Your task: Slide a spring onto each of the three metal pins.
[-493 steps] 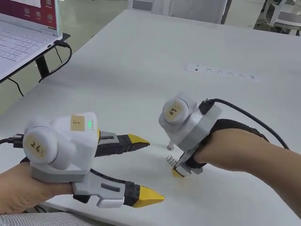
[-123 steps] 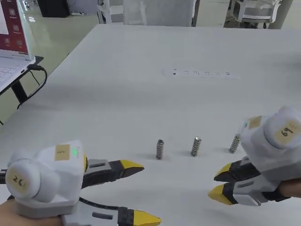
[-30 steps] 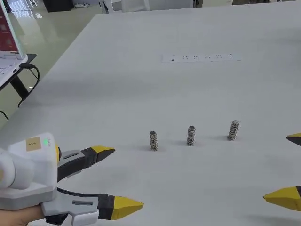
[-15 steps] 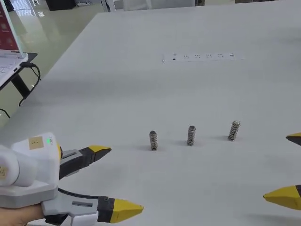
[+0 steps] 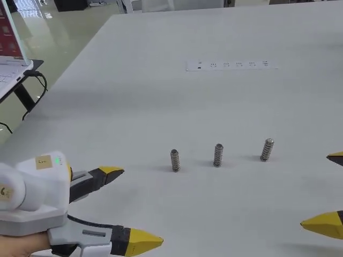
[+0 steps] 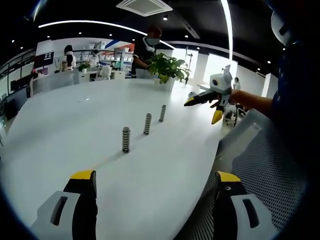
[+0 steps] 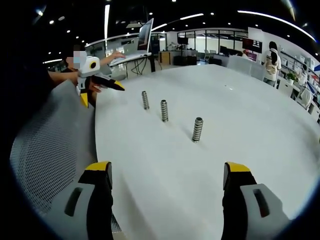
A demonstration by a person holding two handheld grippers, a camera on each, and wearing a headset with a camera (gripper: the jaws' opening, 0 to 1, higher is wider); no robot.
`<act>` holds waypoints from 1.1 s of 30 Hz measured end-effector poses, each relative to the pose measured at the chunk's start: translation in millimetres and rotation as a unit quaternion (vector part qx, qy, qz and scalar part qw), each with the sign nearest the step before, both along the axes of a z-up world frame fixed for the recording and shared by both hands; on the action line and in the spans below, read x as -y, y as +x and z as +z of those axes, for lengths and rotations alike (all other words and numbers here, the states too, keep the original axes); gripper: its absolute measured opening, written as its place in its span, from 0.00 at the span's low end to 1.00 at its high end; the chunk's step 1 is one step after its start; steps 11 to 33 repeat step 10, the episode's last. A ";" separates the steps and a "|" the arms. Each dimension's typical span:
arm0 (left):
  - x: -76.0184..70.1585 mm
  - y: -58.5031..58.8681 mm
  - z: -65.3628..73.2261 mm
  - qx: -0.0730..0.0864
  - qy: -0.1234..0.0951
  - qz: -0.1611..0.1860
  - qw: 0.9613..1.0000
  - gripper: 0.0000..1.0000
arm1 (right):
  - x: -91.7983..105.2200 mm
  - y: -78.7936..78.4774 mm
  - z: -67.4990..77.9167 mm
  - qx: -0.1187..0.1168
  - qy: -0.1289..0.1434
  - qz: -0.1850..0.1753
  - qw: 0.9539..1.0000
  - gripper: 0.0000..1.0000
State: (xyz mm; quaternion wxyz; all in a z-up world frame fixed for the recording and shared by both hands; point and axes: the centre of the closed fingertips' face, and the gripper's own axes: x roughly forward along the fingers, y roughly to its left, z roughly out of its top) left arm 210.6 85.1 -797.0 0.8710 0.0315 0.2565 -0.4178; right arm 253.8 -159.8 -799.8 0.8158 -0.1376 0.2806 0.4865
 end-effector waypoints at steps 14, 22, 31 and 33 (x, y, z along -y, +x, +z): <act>-0.5 2.0 -1.5 -0.001 0.000 0.003 1.000 0.97 | 0.6 0.2 -1.2 -0.002 -0.004 0.001 1.000 0.92; -0.5 2.0 -1.5 -0.001 0.000 0.003 1.000 0.97 | 0.6 0.2 -1.2 -0.002 -0.004 0.001 1.000 0.92; -0.5 2.0 -1.5 -0.001 0.000 0.003 1.000 0.97 | 0.6 0.2 -1.2 -0.002 -0.004 0.001 1.000 0.92; -0.5 2.0 -1.5 -0.001 0.000 0.003 1.000 0.97 | 0.6 0.2 -1.2 -0.002 -0.004 0.001 1.000 0.92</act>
